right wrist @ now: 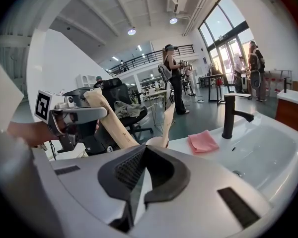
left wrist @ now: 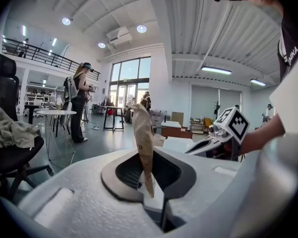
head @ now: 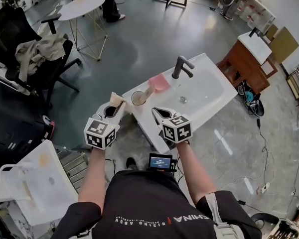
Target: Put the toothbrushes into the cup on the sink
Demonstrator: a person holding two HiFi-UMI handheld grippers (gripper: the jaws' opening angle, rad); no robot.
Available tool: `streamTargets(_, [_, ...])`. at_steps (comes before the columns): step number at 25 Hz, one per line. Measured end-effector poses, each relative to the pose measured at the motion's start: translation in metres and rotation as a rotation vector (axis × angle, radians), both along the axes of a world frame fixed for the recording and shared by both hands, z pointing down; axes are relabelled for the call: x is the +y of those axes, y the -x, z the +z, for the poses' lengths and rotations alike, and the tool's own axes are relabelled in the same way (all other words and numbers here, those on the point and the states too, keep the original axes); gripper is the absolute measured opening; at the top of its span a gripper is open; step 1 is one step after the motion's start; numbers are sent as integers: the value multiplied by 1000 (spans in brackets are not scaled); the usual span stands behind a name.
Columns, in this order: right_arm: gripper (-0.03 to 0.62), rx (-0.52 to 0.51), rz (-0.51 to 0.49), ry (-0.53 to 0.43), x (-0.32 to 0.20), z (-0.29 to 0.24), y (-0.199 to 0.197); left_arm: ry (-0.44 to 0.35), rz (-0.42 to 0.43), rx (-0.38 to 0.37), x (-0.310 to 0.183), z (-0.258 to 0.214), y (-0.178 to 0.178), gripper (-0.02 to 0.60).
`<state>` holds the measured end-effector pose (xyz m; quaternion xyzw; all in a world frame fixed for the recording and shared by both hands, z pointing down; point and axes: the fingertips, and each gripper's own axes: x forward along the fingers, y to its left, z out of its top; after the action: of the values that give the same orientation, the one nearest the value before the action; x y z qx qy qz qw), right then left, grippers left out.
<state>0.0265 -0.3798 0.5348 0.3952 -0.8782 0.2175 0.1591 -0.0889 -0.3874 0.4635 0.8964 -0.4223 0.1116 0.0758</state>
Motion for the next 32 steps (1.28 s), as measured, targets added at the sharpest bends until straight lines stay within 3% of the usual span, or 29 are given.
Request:
streamTargets(5, [9,0,7,-9,0,-5,-7,-22,-40,2,-19,-7,-2,38])
streamTargets(15, [9,-3,53,12,-3,1,-33,-14,-36,-5,-47,4,-22,38])
streamTargets(32, [9,-7,78,86,-26,29,-45,56,2,-64,-72,57,-39,38])
